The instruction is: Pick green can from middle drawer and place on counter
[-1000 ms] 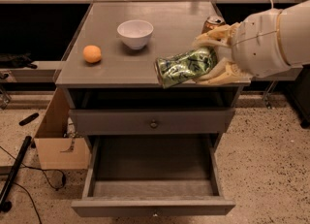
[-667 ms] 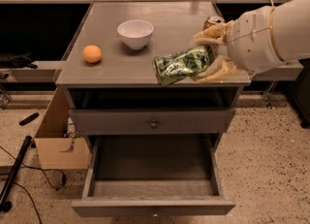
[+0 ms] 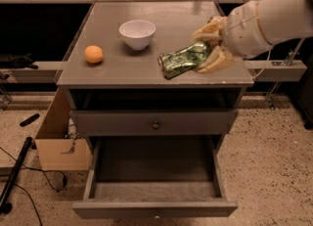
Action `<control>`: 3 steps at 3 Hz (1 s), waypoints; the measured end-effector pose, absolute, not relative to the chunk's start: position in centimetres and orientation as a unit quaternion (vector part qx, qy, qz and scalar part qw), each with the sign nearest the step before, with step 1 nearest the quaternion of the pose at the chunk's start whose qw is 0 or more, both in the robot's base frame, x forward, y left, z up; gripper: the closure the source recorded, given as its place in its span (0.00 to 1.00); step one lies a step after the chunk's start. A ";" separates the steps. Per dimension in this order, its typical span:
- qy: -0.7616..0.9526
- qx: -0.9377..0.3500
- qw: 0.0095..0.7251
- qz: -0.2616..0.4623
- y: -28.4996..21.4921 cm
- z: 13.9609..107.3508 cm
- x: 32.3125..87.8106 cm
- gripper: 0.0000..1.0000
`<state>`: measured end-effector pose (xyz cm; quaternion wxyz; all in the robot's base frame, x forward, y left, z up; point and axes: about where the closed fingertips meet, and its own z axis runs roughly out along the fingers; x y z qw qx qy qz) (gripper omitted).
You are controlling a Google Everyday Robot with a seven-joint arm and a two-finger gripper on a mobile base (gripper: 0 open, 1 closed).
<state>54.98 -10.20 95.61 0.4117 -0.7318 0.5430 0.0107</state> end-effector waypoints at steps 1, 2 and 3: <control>0.542 -0.746 0.386 0.024 -10.2 94.2 58.6 1.00; 0.536 -0.762 0.361 0.037 -8.8 92.4 62.2 1.00; 0.529 -0.776 0.340 0.052 -6.8 89.9 65.4 1.00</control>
Offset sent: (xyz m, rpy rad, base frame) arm 0.1223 0.0387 -0.0554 -0.1193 0.1361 0.1224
